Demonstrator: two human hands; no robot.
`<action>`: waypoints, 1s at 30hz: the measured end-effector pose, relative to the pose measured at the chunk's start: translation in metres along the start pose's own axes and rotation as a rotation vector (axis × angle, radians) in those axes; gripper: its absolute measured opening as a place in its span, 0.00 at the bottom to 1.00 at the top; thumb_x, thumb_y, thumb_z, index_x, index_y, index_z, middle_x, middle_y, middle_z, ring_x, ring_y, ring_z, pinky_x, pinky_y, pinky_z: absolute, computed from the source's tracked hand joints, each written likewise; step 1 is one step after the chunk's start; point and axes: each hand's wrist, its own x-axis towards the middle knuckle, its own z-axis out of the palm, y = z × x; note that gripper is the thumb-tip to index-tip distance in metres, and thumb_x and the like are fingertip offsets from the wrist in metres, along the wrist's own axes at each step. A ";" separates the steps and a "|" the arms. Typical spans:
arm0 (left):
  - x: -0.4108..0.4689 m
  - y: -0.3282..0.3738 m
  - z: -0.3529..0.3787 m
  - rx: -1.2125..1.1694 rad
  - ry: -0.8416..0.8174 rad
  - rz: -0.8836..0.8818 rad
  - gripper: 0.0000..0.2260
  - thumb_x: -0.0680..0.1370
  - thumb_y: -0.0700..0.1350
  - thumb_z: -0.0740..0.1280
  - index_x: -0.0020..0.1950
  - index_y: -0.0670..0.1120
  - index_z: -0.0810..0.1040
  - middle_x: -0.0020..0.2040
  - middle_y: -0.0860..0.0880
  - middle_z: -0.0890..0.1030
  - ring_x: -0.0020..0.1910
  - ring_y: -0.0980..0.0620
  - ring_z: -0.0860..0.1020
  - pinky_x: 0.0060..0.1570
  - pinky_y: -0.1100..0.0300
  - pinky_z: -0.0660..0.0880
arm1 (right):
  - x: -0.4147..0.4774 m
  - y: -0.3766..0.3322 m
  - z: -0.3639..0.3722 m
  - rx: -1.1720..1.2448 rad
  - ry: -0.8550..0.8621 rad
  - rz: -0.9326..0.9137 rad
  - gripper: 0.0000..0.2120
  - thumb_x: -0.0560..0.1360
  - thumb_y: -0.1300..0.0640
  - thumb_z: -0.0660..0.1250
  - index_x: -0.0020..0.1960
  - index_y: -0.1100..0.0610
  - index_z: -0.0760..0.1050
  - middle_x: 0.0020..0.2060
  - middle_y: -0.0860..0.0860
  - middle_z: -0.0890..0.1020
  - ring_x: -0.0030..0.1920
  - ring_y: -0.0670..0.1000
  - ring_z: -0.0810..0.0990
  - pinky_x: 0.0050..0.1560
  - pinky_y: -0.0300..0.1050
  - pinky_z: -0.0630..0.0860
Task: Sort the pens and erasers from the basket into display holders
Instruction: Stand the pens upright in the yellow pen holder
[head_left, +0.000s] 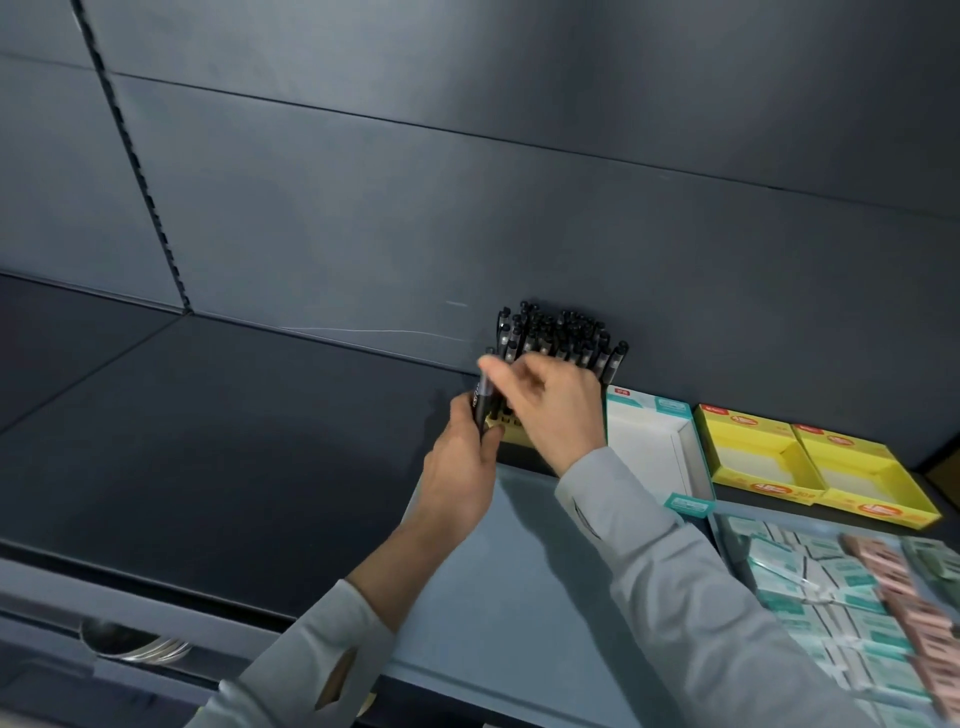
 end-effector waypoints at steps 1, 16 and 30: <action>-0.001 0.001 0.002 0.044 0.010 0.008 0.12 0.82 0.45 0.58 0.64 0.49 0.63 0.51 0.50 0.78 0.49 0.45 0.77 0.49 0.49 0.73 | -0.002 -0.002 -0.001 -0.004 -0.005 -0.031 0.26 0.69 0.30 0.64 0.34 0.54 0.76 0.28 0.47 0.80 0.33 0.48 0.78 0.41 0.46 0.77; 0.009 -0.007 -0.004 -0.553 -0.058 -0.363 0.18 0.80 0.57 0.60 0.61 0.45 0.68 0.40 0.45 0.75 0.32 0.51 0.74 0.35 0.56 0.73 | 0.003 0.034 -0.018 0.319 0.063 0.157 0.06 0.78 0.57 0.66 0.43 0.56 0.74 0.34 0.51 0.81 0.30 0.45 0.81 0.32 0.43 0.78; 0.020 -0.012 -0.018 -1.020 0.103 -0.427 0.05 0.82 0.39 0.61 0.53 0.40 0.76 0.42 0.45 0.81 0.38 0.54 0.80 0.42 0.61 0.78 | 0.008 0.033 0.001 0.109 0.124 -0.080 0.08 0.78 0.54 0.66 0.55 0.56 0.77 0.39 0.49 0.85 0.37 0.48 0.85 0.45 0.53 0.81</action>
